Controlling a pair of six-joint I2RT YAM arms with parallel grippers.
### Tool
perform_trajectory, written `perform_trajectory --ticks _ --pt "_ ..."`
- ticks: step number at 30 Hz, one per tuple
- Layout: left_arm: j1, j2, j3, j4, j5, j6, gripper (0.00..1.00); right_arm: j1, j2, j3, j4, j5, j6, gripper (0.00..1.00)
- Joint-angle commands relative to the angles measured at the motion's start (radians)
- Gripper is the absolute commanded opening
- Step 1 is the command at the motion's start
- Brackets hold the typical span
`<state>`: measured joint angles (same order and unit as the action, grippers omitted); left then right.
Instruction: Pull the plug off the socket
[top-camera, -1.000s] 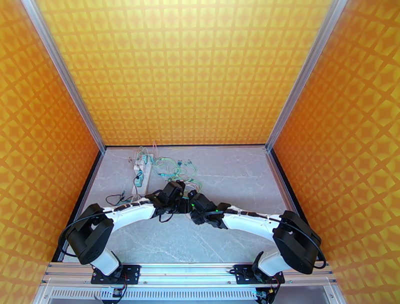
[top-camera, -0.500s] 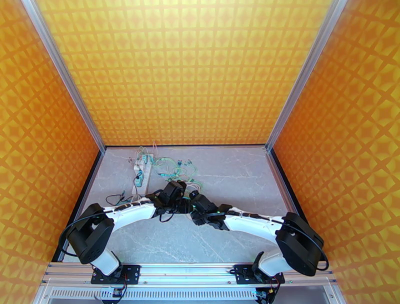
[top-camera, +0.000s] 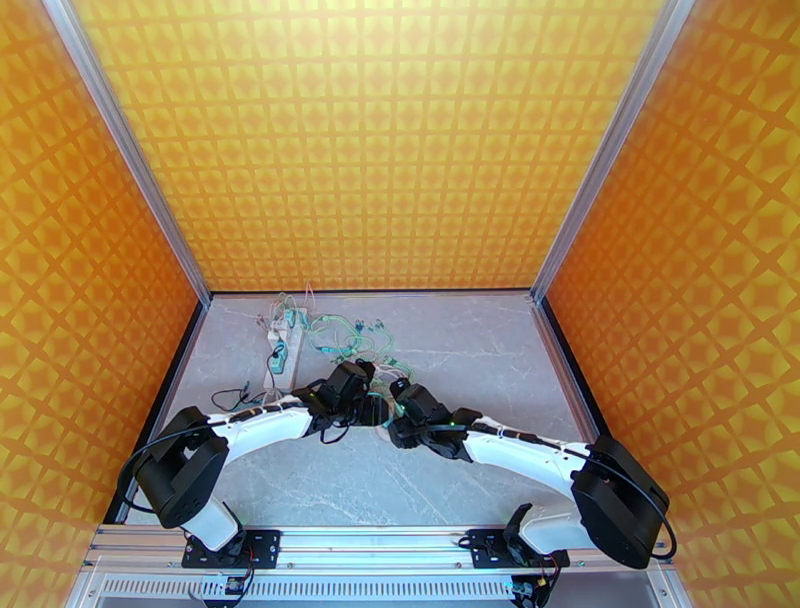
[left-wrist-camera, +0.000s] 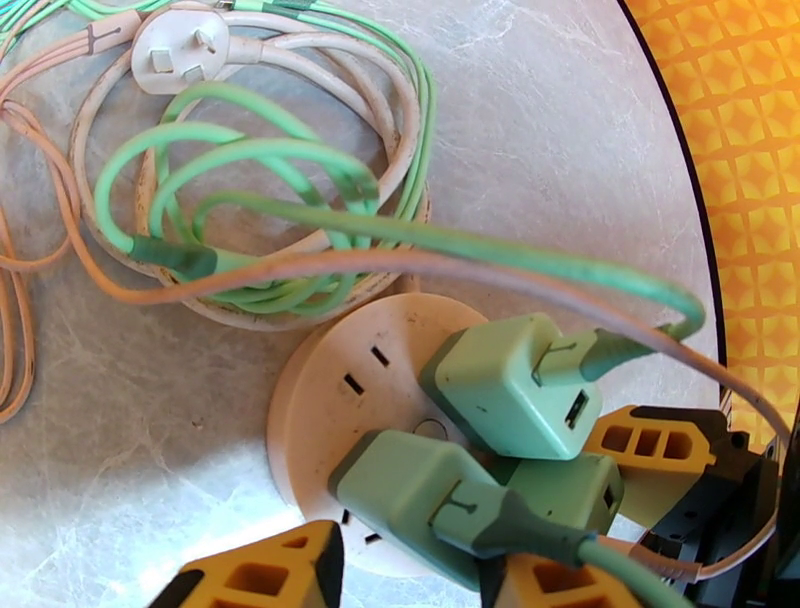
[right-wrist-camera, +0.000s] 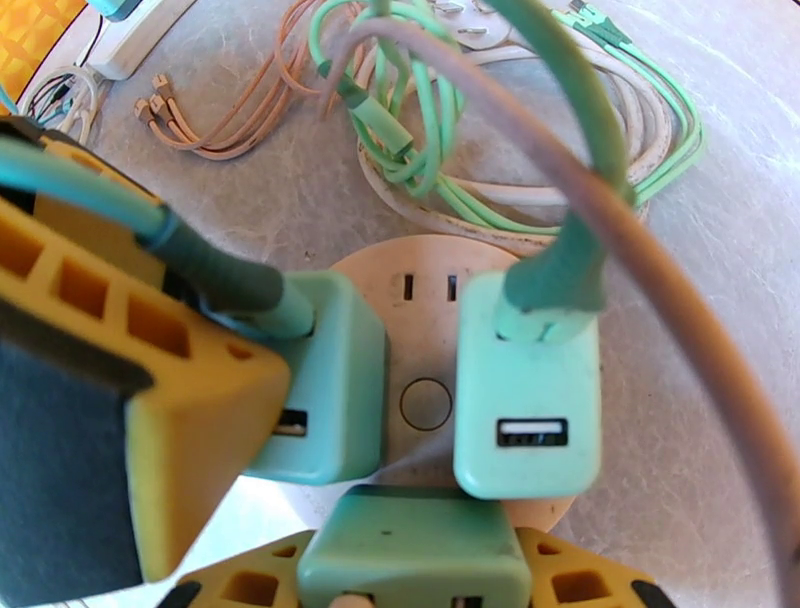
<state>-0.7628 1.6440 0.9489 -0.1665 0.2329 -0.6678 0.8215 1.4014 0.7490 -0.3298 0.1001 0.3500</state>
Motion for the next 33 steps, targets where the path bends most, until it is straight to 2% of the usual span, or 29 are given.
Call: perform_trajectory --ticks 1,7,12,18,24,33 --pt "-0.003 0.083 -0.028 -0.179 -0.081 0.044 0.41 0.066 0.008 0.082 0.014 0.051 -0.045 0.32" --pt "-0.021 0.124 -0.012 -0.194 -0.084 0.062 0.4 0.162 0.098 0.153 -0.059 0.148 -0.11 0.32" --pt "-0.022 0.131 -0.024 -0.196 -0.084 0.065 0.39 0.172 0.116 0.163 -0.051 0.144 -0.086 0.3" --pt "-0.023 0.132 -0.029 -0.212 -0.098 0.07 0.39 0.164 0.055 0.134 -0.031 0.157 -0.065 0.31" --pt "-0.023 0.122 -0.02 -0.233 -0.11 0.08 0.39 0.107 -0.03 0.092 -0.037 0.123 -0.022 0.31" --pt "-0.019 0.087 0.008 -0.262 -0.12 0.089 0.4 0.028 -0.233 0.031 -0.143 0.12 0.028 0.32"
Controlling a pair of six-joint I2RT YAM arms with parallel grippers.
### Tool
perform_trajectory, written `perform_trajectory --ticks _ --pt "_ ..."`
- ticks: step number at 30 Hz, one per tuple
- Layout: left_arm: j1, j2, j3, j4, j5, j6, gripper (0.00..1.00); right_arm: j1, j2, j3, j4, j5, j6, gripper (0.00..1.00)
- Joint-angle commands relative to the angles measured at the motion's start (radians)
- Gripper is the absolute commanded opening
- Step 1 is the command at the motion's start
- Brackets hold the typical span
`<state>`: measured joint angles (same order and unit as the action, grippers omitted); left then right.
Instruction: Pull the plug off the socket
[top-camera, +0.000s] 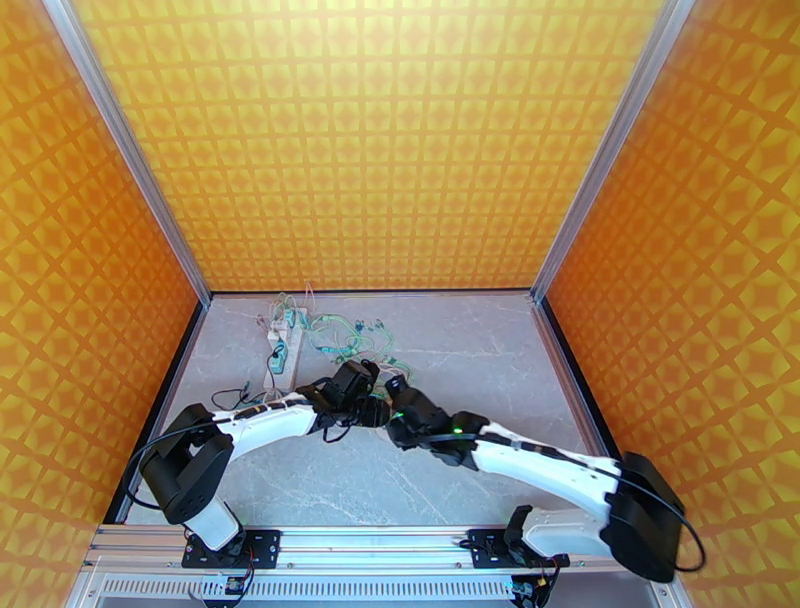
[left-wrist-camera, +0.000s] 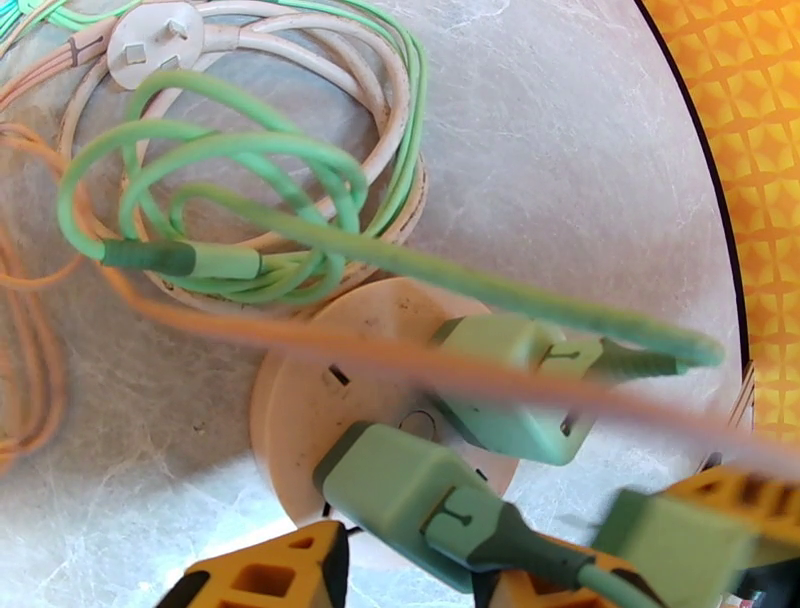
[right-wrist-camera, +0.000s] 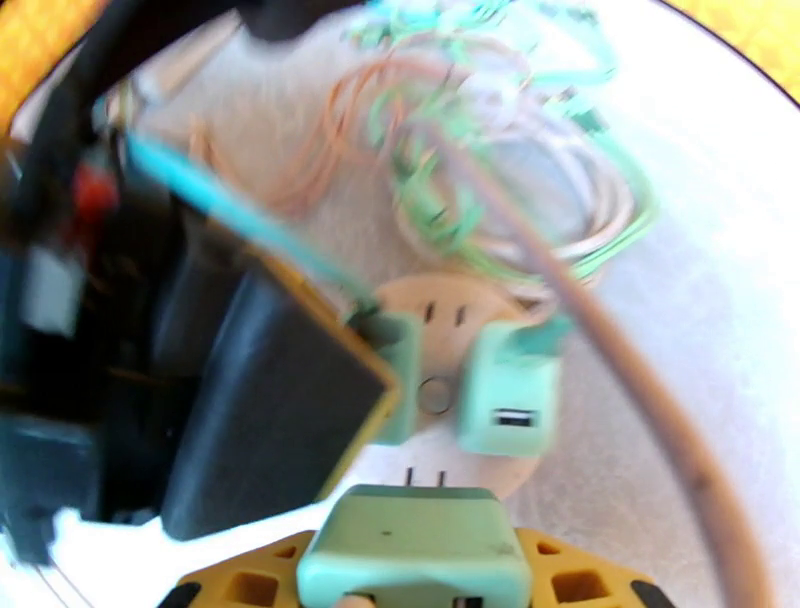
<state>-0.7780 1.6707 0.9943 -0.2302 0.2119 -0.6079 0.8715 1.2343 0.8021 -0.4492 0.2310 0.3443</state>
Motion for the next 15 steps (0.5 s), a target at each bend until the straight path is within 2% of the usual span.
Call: perform_trajectory --ticks 1,6,9,15 --pt "-0.004 0.053 -0.032 -0.201 -0.099 0.029 0.4 -0.032 -0.096 -0.025 -0.033 -0.013 0.037 0.32" --pt "-0.004 0.003 -0.012 -0.209 -0.095 0.03 0.45 -0.077 -0.16 0.026 -0.079 -0.034 0.036 0.33" --pt "-0.004 -0.032 0.006 -0.221 -0.093 0.04 0.48 -0.099 -0.129 0.101 -0.107 -0.05 0.025 0.33" --pt "-0.005 -0.103 0.03 -0.245 -0.094 0.049 0.64 -0.158 0.021 0.316 -0.142 -0.12 0.008 0.34"
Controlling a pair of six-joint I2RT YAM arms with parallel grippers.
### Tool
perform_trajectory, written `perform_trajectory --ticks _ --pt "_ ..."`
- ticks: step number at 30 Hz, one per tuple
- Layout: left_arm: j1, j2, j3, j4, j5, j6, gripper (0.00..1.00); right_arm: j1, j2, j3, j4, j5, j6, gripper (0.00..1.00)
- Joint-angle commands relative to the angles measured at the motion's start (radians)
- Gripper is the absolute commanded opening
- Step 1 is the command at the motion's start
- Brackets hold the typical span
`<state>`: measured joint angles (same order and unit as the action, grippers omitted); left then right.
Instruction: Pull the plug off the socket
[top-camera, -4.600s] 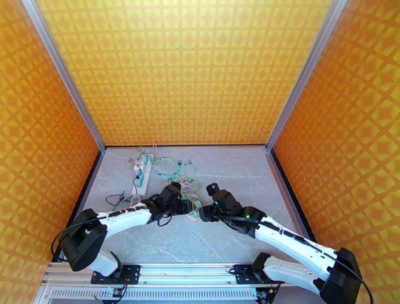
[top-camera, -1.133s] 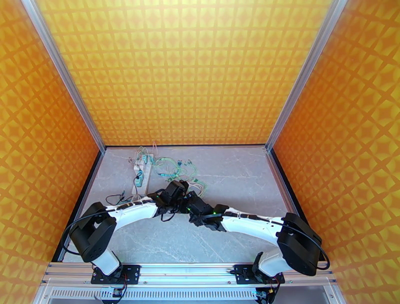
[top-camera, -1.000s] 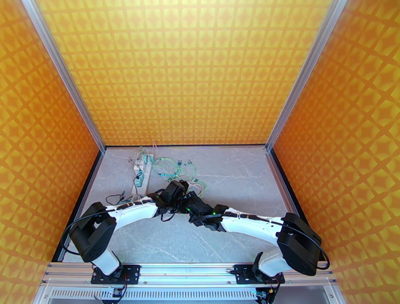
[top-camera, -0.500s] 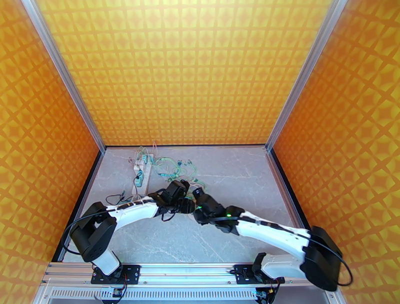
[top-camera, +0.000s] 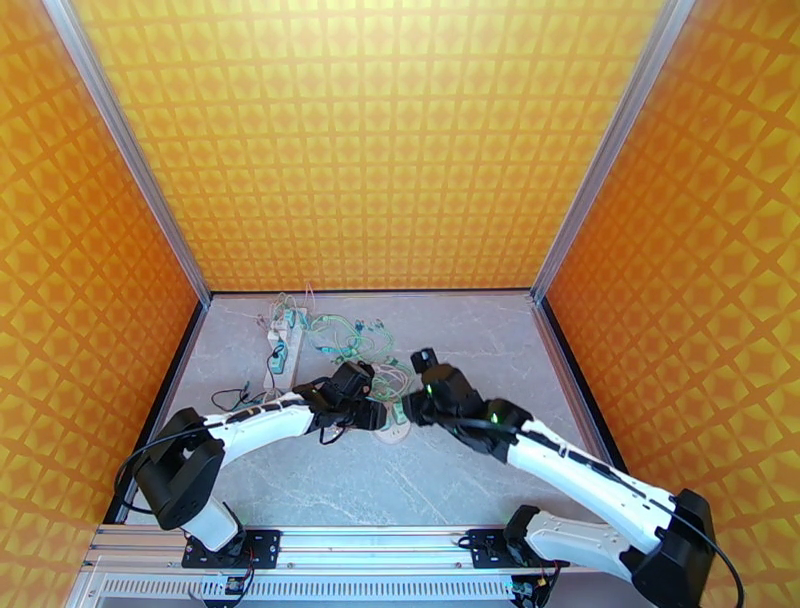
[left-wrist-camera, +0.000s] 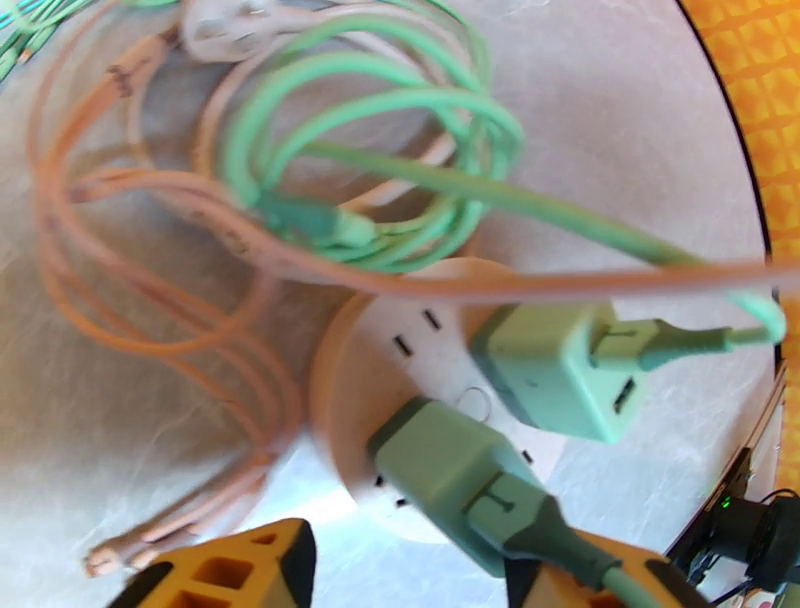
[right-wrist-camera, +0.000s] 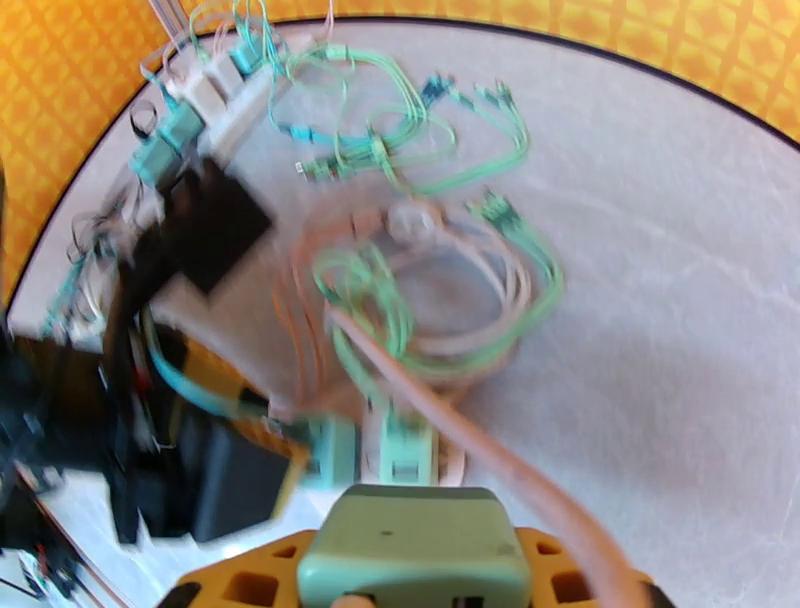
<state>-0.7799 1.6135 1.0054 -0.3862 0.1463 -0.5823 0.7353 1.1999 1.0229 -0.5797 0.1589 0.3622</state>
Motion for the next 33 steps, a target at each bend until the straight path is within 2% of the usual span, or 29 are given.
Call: perform_trajectory --ticks 1,7,8,11,12,16,25,28,33 --pt "-0.004 -0.057 0.022 -0.09 -0.028 0.022 0.67 -0.023 0.091 0.142 -0.014 -0.06 -0.028 0.35" --pt "-0.004 -0.129 0.038 -0.11 -0.027 0.007 0.83 -0.024 0.289 0.418 -0.062 -0.102 -0.101 0.36" --pt "-0.004 -0.146 0.039 -0.112 -0.028 0.006 0.88 -0.025 0.325 0.458 -0.068 -0.11 -0.108 0.36" --pt "-0.002 -0.196 0.049 -0.124 -0.033 0.0 0.9 -0.027 0.412 0.547 -0.072 -0.104 -0.115 0.36" --pt "-0.002 -0.212 0.054 -0.134 -0.04 -0.003 0.95 -0.03 0.44 0.573 -0.072 -0.103 -0.118 0.36" --pt "0.004 -0.269 0.068 -0.165 -0.077 -0.011 0.99 -0.069 0.534 0.68 -0.078 -0.101 -0.11 0.36" --pt "0.024 -0.361 0.049 -0.191 -0.117 -0.012 0.99 -0.2 0.591 0.929 -0.114 -0.067 -0.114 0.36" --pt "0.027 -0.368 0.046 -0.192 -0.118 -0.012 0.99 -0.217 0.584 1.0 -0.153 -0.009 -0.143 0.36" --pt "0.035 -0.374 0.045 -0.192 -0.122 -0.007 0.99 -0.295 0.511 0.981 -0.152 0.081 -0.149 0.33"
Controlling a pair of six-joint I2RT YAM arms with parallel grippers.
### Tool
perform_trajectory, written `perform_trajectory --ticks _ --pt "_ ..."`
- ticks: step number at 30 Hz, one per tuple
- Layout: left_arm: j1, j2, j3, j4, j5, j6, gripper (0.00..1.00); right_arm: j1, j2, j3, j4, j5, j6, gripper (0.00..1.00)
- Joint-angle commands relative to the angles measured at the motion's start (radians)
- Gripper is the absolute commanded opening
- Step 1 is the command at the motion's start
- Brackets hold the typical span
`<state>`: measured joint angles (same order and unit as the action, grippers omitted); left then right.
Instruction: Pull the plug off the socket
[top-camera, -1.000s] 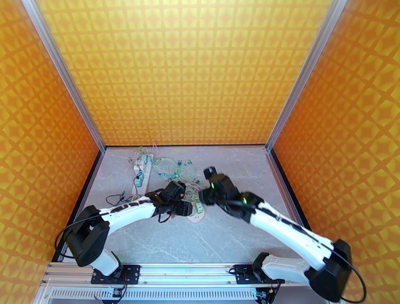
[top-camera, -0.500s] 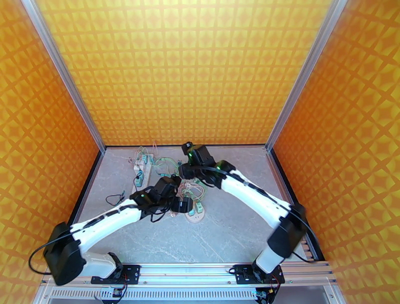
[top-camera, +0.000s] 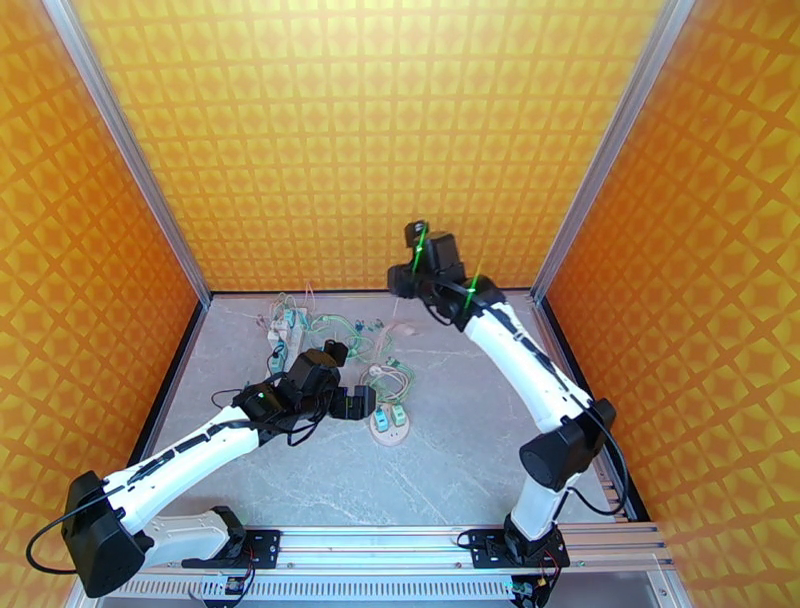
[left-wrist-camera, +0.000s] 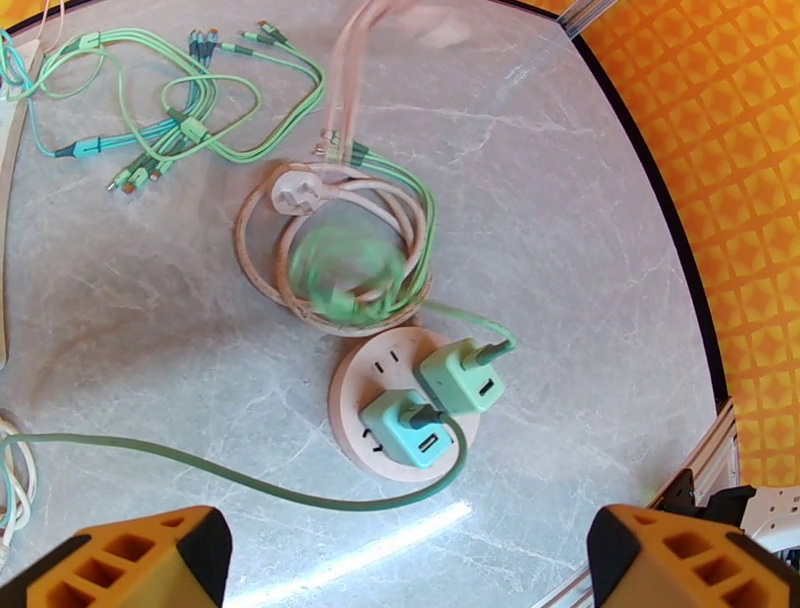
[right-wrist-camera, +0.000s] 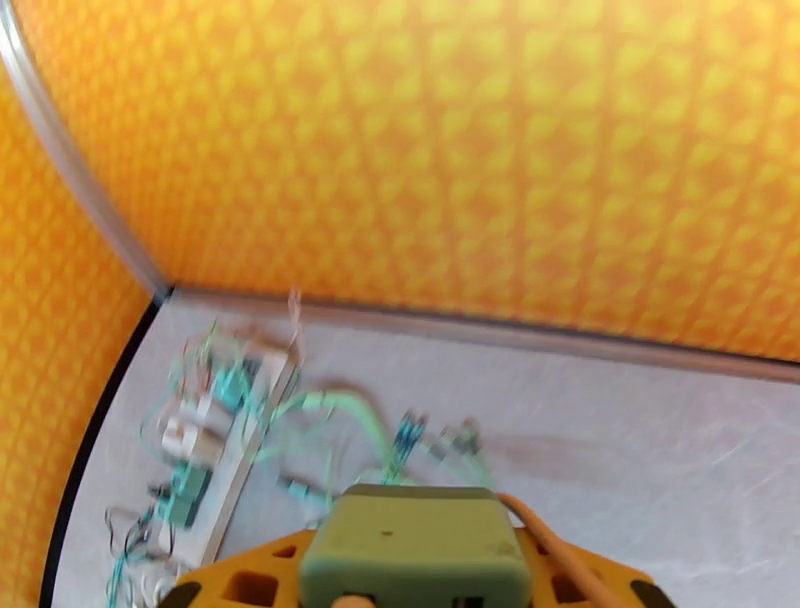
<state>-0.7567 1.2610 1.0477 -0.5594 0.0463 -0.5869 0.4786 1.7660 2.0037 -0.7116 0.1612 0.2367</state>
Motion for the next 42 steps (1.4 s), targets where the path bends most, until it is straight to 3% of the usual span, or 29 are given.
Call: perform_trajectory --ticks 1,5,10,21,29,35,40,42 --pt "0.013 -0.022 0.001 -0.016 -0.023 -0.001 0.99 -0.061 -0.074 -0.016 -0.018 0.087 -0.022 0.33" --pt "0.017 -0.014 0.005 -0.011 -0.023 0.002 0.99 -0.132 -0.143 -0.109 -0.027 0.084 -0.021 0.35" --pt "0.018 0.006 0.006 -0.004 -0.023 0.004 0.99 -0.164 -0.24 -0.37 0.019 0.106 -0.036 0.35" --pt "0.017 0.002 -0.016 -0.012 -0.023 -0.008 0.99 -0.165 -0.488 -0.927 0.073 0.078 0.102 0.4" --pt "0.017 0.026 -0.023 -0.006 -0.02 -0.006 0.99 -0.165 -0.644 -1.262 0.112 -0.022 0.242 0.42" --pt "0.017 0.05 -0.018 -0.003 -0.008 0.004 0.99 -0.165 -0.637 -1.398 0.247 -0.241 0.315 0.45" --pt "0.017 0.046 -0.018 -0.008 -0.002 0.004 0.99 -0.164 -0.62 -1.442 0.305 -0.271 0.368 0.46" --pt "0.017 0.039 -0.022 -0.007 -0.002 0.006 0.99 -0.164 -0.626 -1.441 0.298 -0.261 0.366 0.53"
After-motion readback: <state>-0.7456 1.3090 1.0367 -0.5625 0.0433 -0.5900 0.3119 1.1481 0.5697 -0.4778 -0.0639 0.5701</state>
